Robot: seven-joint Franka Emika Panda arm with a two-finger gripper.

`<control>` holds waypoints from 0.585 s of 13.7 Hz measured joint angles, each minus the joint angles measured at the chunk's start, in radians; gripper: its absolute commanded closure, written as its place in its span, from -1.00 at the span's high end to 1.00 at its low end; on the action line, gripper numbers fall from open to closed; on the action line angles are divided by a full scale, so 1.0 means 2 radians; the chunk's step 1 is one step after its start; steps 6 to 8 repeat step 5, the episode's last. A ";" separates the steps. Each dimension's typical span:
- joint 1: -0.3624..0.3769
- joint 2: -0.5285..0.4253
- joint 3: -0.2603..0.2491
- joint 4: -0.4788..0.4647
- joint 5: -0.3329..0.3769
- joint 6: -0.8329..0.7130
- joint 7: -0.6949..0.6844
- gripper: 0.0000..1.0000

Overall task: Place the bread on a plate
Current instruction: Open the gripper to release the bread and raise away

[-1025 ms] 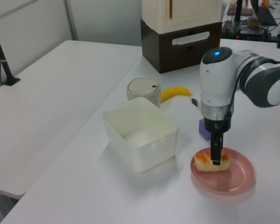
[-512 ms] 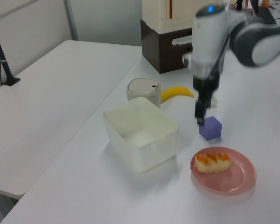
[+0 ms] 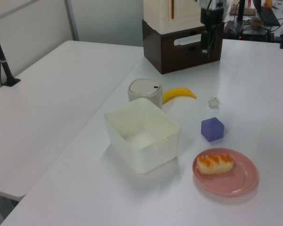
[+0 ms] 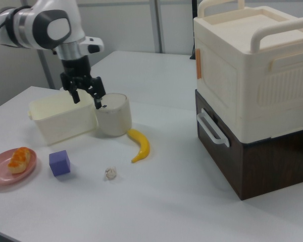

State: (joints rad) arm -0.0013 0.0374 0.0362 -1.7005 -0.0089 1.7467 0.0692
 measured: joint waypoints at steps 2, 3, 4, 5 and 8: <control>-0.004 0.002 -0.009 0.003 0.002 -0.001 -0.011 1.00; -0.004 0.002 -0.009 0.003 0.002 -0.001 -0.011 1.00; -0.004 0.003 -0.009 0.003 0.002 -0.001 -0.011 1.00; -0.004 0.003 -0.009 0.004 0.002 -0.001 -0.011 1.00; -0.004 0.003 -0.009 0.004 0.002 -0.001 -0.011 1.00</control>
